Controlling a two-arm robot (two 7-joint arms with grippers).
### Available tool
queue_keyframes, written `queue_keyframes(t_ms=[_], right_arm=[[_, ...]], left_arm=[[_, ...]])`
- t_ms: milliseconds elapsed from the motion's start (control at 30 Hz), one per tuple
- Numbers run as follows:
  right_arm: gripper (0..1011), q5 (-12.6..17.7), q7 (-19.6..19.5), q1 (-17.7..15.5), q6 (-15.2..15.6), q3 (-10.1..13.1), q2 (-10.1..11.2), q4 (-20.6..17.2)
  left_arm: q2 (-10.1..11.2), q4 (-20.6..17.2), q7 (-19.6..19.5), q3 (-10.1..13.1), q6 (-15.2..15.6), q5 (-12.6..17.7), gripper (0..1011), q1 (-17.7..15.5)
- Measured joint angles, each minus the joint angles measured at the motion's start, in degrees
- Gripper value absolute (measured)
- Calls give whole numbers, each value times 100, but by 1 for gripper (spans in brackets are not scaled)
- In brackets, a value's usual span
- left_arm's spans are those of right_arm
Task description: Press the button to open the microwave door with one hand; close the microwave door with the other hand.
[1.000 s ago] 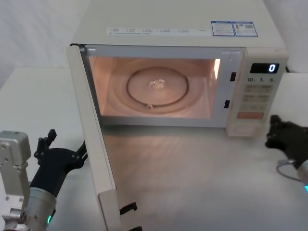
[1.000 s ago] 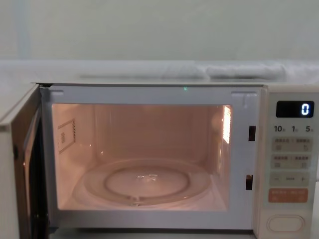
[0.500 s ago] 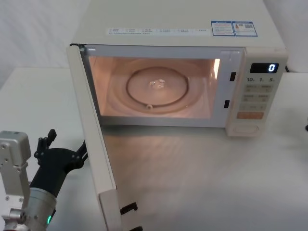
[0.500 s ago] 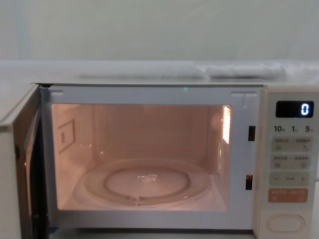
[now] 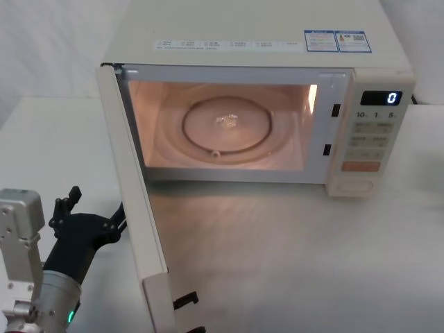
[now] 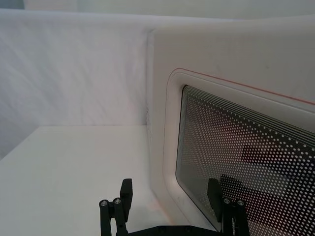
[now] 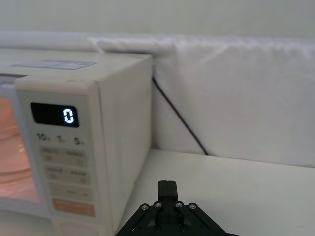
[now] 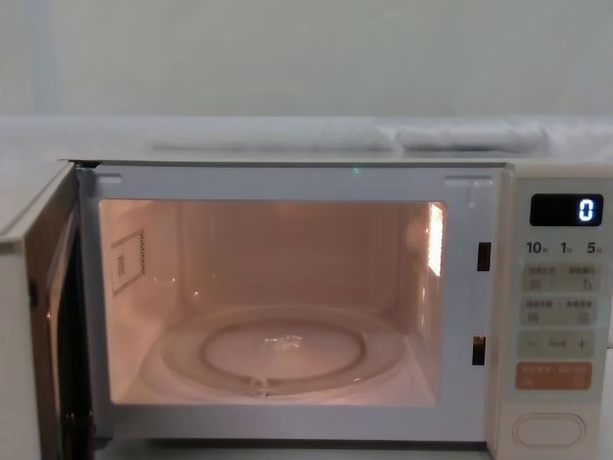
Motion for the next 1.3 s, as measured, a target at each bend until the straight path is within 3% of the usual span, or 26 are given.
queue_keyframes(t_ms=[333, 433, 867, 1300], right_arm=[[0, 63, 75, 15, -24, -26, 48, 47], [46, 57, 67, 14, -22, -24, 40, 43], [423, 37, 37, 7, -15, -17, 25, 29], [863, 29, 28, 7, -10, -15, 18, 21]], left_arm=[[0, 0, 0, 0, 0, 0, 1001, 0], [0, 0, 0, 0, 0, 0, 1001, 0], [0, 0, 0, 0, 0, 0, 1001, -1], [0, 0, 0, 0, 0, 0, 1001, 0]])
